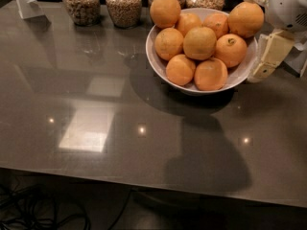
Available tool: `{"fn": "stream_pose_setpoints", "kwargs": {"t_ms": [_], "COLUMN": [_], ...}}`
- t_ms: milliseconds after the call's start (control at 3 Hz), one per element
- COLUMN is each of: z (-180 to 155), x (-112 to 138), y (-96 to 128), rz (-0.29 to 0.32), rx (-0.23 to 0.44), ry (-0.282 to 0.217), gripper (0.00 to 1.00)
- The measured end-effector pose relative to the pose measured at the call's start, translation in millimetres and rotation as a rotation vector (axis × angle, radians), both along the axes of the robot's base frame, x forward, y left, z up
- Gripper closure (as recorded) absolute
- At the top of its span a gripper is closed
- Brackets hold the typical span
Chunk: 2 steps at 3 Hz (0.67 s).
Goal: Pick orange from white bowl
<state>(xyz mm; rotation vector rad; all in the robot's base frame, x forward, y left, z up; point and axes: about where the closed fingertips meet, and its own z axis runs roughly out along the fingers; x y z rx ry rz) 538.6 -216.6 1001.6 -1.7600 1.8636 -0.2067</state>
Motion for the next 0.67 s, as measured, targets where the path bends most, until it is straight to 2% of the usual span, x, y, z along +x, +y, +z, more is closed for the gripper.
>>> {"fn": "stream_pose_setpoints", "kwargs": {"t_ms": [333,667], "z": [4,21], "x": [8,31], "y": [-3,-15], "rz": [0.047,0.129], "rx": [-0.042,-0.111], "ry": [-0.101,-0.297], "gripper": [0.00,0.00]}}
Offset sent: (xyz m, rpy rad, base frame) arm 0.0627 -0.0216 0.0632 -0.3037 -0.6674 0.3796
